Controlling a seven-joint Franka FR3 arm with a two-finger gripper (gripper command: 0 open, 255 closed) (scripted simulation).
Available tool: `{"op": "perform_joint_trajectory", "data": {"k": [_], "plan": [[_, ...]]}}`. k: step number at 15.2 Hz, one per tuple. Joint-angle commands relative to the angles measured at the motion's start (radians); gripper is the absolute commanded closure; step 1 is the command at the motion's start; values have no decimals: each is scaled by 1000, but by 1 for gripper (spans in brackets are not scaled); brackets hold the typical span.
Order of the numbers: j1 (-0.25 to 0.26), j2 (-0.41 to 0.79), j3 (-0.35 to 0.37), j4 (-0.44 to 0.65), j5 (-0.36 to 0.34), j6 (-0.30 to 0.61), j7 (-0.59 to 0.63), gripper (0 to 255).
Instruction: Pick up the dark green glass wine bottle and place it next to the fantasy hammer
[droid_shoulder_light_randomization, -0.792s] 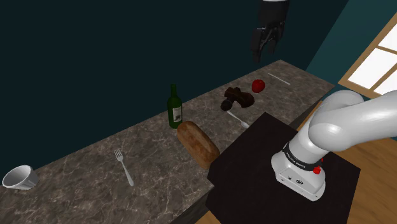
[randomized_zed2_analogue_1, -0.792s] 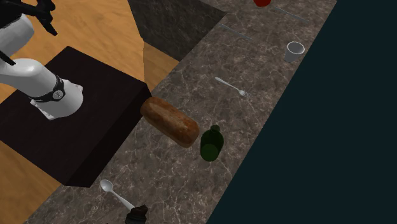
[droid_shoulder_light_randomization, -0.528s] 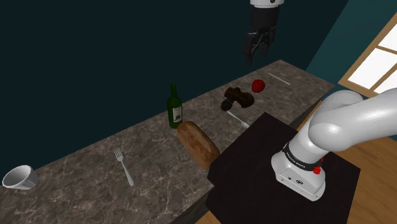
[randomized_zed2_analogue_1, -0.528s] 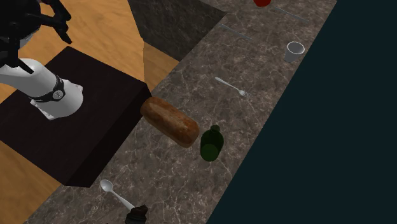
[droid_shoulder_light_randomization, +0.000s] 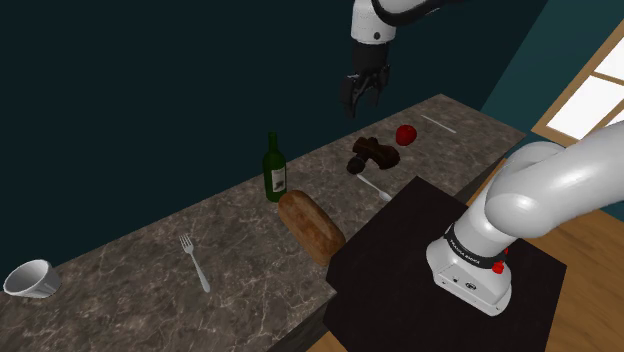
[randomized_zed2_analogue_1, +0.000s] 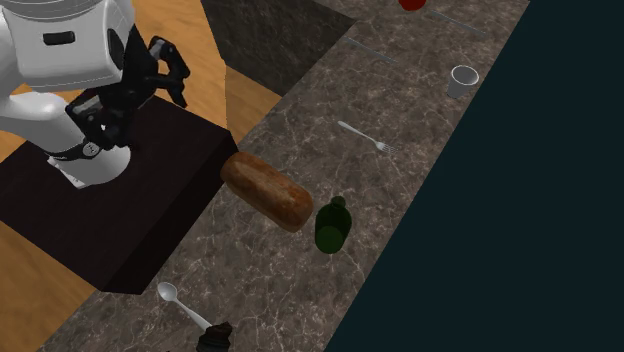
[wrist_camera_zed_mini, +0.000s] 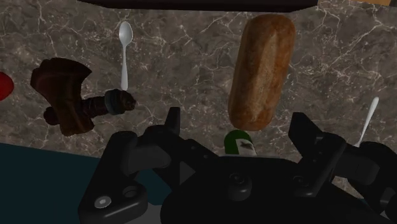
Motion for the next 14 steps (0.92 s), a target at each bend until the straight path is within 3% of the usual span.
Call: {"op": "perform_joint_trajectory", "data": {"k": [1, 14], "plan": [[1, 63, 10, 6, 1, 73, 9, 0], [4, 513, 61, 195, -56, 421, 88, 0]]}}
